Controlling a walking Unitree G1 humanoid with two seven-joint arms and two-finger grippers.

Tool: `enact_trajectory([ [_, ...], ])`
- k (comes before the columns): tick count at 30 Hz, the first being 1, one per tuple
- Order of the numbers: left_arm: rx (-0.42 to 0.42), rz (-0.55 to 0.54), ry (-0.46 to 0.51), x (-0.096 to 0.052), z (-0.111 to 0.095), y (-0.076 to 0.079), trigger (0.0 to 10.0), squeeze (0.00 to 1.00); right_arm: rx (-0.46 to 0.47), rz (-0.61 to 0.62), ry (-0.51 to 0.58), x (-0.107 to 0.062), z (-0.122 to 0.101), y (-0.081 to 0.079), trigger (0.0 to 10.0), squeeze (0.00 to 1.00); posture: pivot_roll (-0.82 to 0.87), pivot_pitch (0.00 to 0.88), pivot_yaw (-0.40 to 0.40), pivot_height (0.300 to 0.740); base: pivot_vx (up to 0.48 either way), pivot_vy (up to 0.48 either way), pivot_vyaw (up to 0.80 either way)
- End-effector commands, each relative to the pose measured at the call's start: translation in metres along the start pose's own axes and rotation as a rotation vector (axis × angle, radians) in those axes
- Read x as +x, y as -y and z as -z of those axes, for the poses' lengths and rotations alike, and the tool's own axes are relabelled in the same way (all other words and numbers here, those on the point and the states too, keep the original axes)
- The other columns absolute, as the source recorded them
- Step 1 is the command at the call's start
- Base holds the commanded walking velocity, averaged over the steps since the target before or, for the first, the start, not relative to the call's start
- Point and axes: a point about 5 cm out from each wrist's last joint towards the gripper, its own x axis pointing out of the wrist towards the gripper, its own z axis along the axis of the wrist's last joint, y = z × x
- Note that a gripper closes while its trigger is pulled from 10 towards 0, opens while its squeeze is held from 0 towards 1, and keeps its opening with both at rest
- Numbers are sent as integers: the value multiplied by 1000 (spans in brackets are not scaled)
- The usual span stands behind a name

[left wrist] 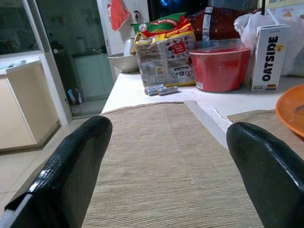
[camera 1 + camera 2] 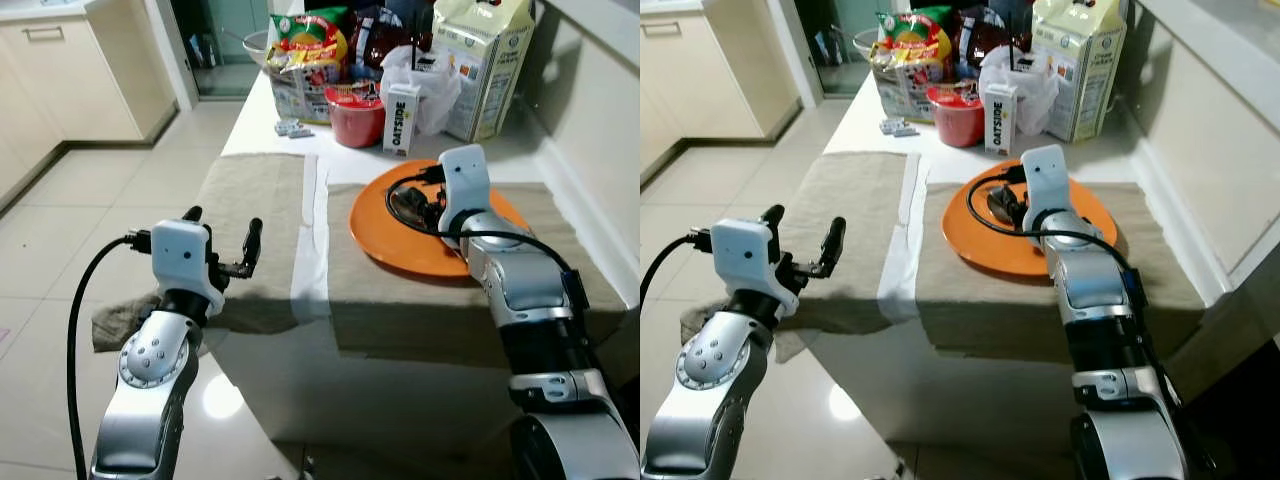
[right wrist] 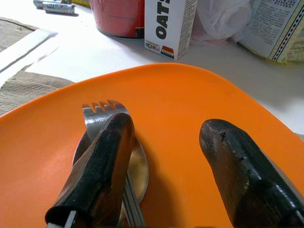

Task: Setting the table

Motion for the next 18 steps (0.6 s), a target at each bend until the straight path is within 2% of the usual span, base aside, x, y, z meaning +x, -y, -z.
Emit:
enact_trajectory([
  [1, 7, -5, -8, 0, -1, -1, 10000, 0, 20, -20, -61, 2, 9, -4, 10000, 0, -111, 0, 89, 740, 0, 0, 0],
  [13, 12, -13, -10, 0, -2, -1, 10000, 0, 82, -66, -140, -1, 23, -13, 10000, 0, -108, 0, 88, 740, 0, 0, 0],
  [18, 23, -18, 2, 2, -4, -2, 10000, 0, 8, -52, -19, -3, 4, -10, 10000, 0, -109, 0, 91, 740, 0, 0, 0],
])
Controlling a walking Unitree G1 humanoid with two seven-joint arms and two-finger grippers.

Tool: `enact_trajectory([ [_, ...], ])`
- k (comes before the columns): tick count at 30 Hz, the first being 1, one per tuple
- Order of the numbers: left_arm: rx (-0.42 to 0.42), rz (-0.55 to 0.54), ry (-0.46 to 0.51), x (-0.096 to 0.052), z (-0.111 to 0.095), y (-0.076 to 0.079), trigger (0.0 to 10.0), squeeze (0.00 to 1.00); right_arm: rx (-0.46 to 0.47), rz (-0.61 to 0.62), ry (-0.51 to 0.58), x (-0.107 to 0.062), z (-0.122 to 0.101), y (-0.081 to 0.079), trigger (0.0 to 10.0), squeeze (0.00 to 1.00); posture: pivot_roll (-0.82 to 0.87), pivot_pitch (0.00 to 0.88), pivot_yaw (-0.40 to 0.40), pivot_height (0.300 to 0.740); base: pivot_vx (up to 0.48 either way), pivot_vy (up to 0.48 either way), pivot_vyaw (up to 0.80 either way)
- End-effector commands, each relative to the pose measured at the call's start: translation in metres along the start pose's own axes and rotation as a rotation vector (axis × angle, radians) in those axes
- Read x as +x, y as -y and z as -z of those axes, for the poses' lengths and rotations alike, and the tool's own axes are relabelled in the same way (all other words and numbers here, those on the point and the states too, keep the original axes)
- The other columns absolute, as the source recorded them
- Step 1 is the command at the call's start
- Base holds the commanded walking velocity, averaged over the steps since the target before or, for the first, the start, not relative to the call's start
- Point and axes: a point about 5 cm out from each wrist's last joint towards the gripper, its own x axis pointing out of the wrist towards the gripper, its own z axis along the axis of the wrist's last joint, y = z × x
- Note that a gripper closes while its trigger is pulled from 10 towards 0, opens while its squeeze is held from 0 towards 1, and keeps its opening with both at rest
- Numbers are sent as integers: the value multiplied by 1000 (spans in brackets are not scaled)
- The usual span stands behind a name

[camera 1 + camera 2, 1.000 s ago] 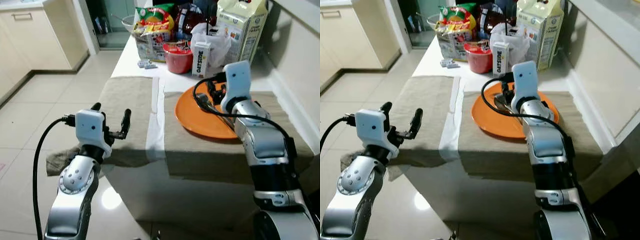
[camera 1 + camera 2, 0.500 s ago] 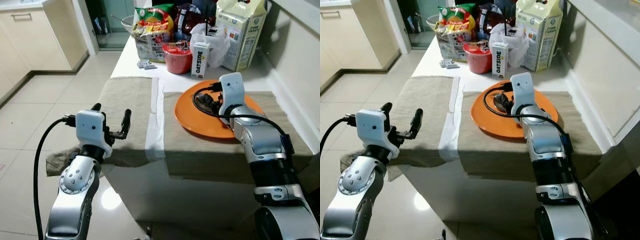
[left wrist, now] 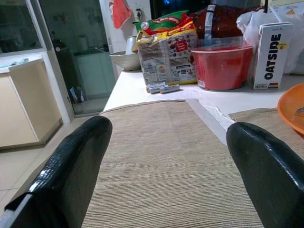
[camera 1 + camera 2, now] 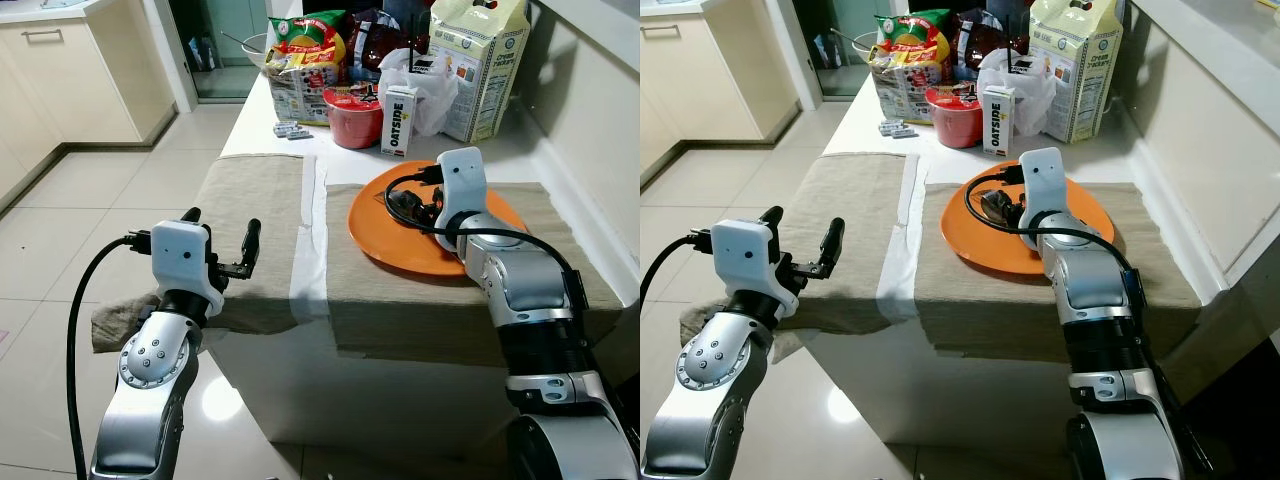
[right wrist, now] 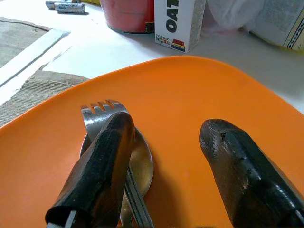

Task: Setting the table

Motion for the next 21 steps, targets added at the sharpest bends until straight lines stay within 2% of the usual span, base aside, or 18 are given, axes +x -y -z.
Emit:
enact_trajectory([
  [1, 22, -5, 18, 2, -5, -2, 10000, 0, -33, -13, 25, -2, -1, -3, 10000, 0, -109, 0, 91, 740, 0, 0, 0],
  [5, 24, -6, 21, 3, -6, -2, 10000, 0, -48, -43, 55, -6, -9, -5, 10000, 0, -109, 0, 91, 740, 0, 0, 0],
  [13, 22, -9, 21, 1, -7, 0, 10000, 0, -108, -105, 69, -20, -23, 1, 10000, 0, -115, 0, 85, 740, 0, 0, 0],
  [18, 23, -11, 23, 2, -7, 0, 10000, 0, -154, -93, 153, -23, -36, 1, 10000, 0, -118, 0, 84, 740, 0, 0, 0],
  [21, 24, -11, 23, 1, -7, 0, 10000, 0, -154, -128, 159, -28, -39, -2, 10000, 0, -114, 0, 84, 740, 0, 0, 0],
])
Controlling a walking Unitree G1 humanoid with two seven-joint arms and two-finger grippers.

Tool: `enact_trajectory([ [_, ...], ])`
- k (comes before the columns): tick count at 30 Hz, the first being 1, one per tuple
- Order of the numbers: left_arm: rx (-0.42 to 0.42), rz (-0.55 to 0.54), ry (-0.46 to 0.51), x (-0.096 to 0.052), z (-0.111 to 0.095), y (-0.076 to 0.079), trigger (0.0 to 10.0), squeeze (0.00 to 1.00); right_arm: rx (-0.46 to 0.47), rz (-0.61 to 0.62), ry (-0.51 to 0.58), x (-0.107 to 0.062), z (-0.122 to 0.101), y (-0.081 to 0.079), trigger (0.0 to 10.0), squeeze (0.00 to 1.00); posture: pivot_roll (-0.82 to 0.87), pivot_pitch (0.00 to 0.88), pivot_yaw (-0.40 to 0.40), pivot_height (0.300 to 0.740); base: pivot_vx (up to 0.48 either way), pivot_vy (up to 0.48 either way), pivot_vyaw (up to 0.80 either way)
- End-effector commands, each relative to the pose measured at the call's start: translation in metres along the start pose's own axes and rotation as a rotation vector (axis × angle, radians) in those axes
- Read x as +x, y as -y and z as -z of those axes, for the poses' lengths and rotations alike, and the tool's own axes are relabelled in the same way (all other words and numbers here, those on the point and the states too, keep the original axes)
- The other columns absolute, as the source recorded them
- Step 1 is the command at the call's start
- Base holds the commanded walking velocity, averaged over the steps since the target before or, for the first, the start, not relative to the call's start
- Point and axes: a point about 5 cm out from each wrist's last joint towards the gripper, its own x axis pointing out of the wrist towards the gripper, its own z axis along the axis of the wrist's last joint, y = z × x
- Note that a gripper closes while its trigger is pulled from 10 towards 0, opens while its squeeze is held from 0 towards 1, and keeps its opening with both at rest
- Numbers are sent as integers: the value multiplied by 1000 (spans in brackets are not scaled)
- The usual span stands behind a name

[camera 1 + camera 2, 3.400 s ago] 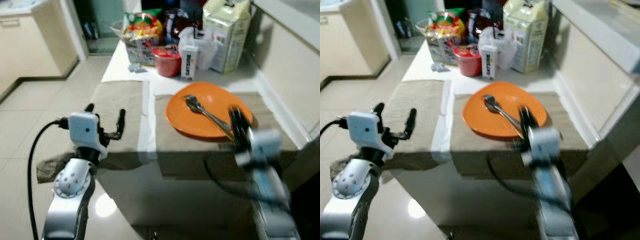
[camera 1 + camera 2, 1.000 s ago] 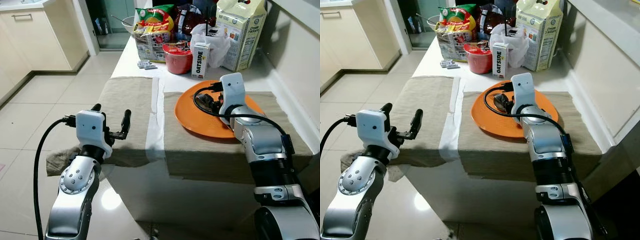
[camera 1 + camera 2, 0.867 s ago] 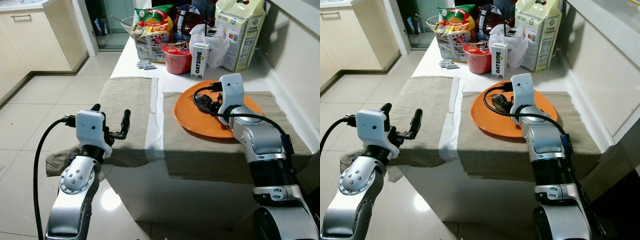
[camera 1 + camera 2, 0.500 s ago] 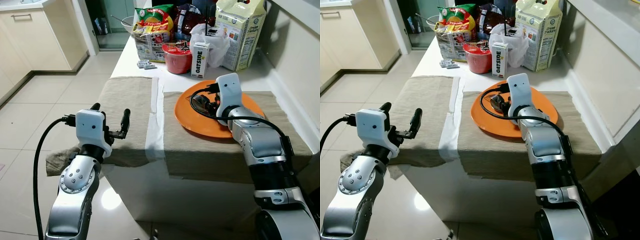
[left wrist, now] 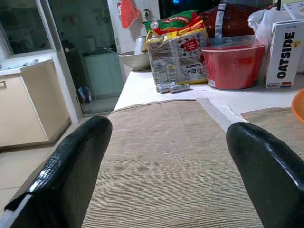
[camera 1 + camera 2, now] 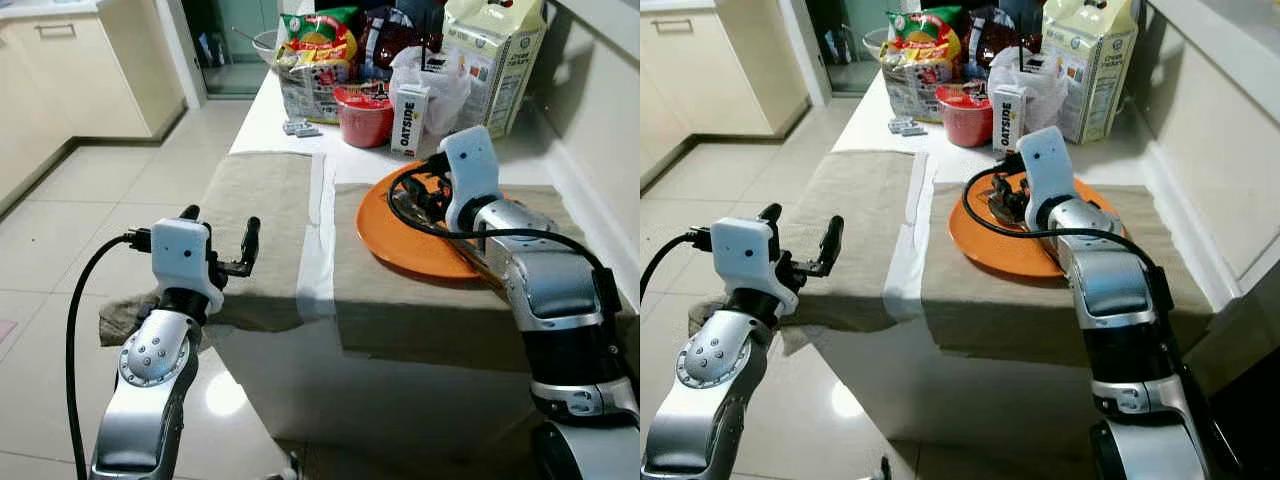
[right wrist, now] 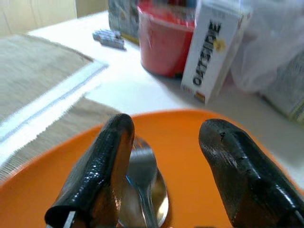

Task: Setting the table

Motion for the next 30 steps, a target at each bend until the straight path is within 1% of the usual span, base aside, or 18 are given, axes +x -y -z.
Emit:
enact_trajectory([
  [1, 10, -3, 15, 0, -5, 0, 10000, 0, -16, -32, 32, -4, -10, -3, 10000, 0, -114, 0, 84, 740, 0, 0, 0],
  [5, 3, -15, 9, -2, -6, -2, 10000, 0, -34, -72, -7, -18, -8, 1, 10000, 0, -113, 0, 83, 740, 0, 0, 0],
  [7, 3, -15, 9, -2, -6, -2, 10000, 0, -34, -72, -7, -18, -8, 1, 10000, 0, -113, 0, 83, 740, 0, 0, 0],
  [9, -4, -19, 6, -2, -7, -2, 10000, 0, -39, -80, -41, -20, -3, 2, 10000, 0, -117, 0, 83, 740, 0, 0, 0],
  [13, -10, -19, 4, -2, -6, -1, 10000, 0, -25, -71, -78, -17, 8, 2, 10000, 0, -118, 0, 82, 740, 0, 0, 0],
  [16, -15, -21, 3, -1, -6, 0, 10000, 0, -15, -67, -127, -11, 23, 0, 10000, 0, -118, 0, 82, 740, 0, 0, 0],
  [18, -15, -22, 3, 0, -6, 0, 10000, 0, -11, -69, -143, -10, 28, -2, 10000, 0, -118, 0, 82, 740, 0, 0, 0],
  [21, -14, -28, -2, -1, -6, -1, 10000, 0, 19, -85, -203, -7, 44, -7, 10000, 0, -107, 0, 81, 740, 0, 0, 0],
  [30, -14, -35, -7, -1, -6, -1, 10000, 0, 30, -84, -246, -5, 56, -9, 10000, 0, -102, 0, 80, 740, 0, 0, 0],
])
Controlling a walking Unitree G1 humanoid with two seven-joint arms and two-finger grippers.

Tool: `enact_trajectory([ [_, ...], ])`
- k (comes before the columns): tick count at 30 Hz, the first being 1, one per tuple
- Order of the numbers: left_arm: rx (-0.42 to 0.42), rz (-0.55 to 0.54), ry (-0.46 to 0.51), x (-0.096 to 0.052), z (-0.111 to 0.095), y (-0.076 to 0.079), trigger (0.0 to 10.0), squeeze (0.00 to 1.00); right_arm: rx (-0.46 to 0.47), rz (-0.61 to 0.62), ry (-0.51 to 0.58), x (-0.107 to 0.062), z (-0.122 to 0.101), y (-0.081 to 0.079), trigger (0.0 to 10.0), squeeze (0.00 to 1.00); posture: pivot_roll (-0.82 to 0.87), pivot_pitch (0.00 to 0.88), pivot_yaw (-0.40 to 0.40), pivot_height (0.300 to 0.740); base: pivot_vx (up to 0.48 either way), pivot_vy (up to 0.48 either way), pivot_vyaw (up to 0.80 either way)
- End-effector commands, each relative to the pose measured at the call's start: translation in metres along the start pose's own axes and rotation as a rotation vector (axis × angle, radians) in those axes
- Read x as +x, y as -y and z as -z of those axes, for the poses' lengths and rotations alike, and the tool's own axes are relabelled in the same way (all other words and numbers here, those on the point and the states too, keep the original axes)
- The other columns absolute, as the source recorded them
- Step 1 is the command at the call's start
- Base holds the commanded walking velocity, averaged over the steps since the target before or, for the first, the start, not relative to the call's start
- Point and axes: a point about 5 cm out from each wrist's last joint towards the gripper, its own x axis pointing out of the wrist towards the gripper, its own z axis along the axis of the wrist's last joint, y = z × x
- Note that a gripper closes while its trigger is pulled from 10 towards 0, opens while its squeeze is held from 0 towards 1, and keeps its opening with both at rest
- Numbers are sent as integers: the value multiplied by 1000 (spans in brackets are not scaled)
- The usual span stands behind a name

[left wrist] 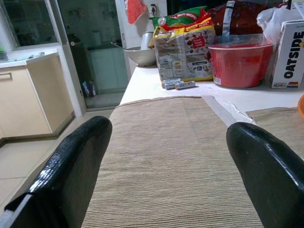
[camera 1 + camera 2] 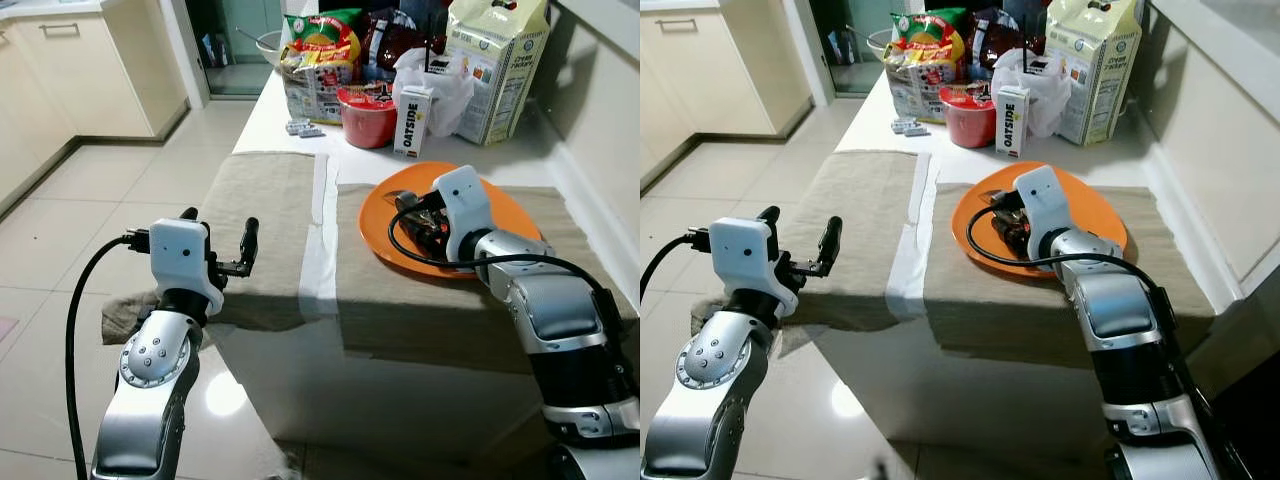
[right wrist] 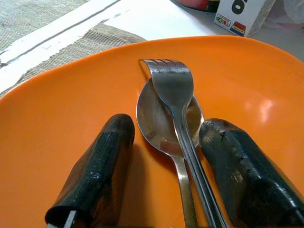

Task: Setting the table

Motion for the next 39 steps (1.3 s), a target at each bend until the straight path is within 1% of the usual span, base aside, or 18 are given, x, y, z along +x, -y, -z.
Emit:
enact_trajectory([
  [1, 5, -15, 17, 1, -6, -2, 10000, 0, 13, -10, -56, 4, 12, -3, 10000, 0, -102, 0, 80, 740, 0, 0, 0],
  [5, 5, -16, 17, 1, -6, -3, 10000, 0, 11, -13, -58, 5, 13, -4, 10000, 0, -103, 0, 78, 740, 0, 0, 0],
  [6, 6, -17, 17, 1, -6, -3, 10000, 0, 8, -11, -59, 6, 14, -5, 5137, 0, -102, 0, 76, 740, 0, 0, 0],
  [7, 6, -16, 17, 1, -6, -3, 10000, 0, 12, -1, -56, 8, 14, -4, 0, 0, -102, 0, 76, 740, 0, 0, 0],
  [17, 9, -7, 12, 3, -4, -2, 10000, 0, 29, 4, -55, 9, 18, -8, 0, 0, -106, 0, 80, 740, 0, 0, 0],
  [26, 13, -7, 11, 4, -4, -3, 10000, 0, 37, 21, -24, 10, 15, -8, 0, 0, -108, 0, 79, 740, 0, 0, 0],
  [29, 14, -8, 15, 5, -5, -2, 10000, 0, 32, 44, 18, 10, 12, -9, 0, 0, -107, 0, 78, 740, 0, 0, 0],
  [30, 16, -13, 21, 6, -6, -3, 10000, 0, 45, 69, 71, 10, 6, -9, 0, 0, -103, 0, 77, 740, 0, 0, 0],
  [32, 17, -14, 23, 7, -7, -4, 10000, 0, 47, 75, 86, 10, 5, -9, 0, 0, -103, 0, 77, 740, 0, 0, 0],
  [33, 20, -16, 26, 7, -7, -4, 10000, 0, 20, 103, 137, 10, -2, -10, 0, 0, -103, 0, 78, 740, 0, 0, 0],
  [34, 20, -16, 26, 7, -8, -4, 10000, 0, 9, 116, 162, 9, -5, -10, 0, 0, -103, 0, 78, 740, 0, 0, 0],
  [37, 21, -16, 27, 7, -8, -5, 10000, 0, -2, 128, 192, 9, -9, -10, 0, 0, -100, 0, 79, 740, 0, 0, 0],
  [38, 23, -18, 28, 7, -8, -5, 10000, 0, -50, 162, 292, 5, -22, -11, 0, 0, -100, 0, 79, 740, 0, 0, 0],
  [39, 24, -19, 30, 7, -9, -5, 10000, 0, -61, 179, 341, 2, -29, -11, 0, 0, -98, 0, 78, 740, 0, 0, 0],
])
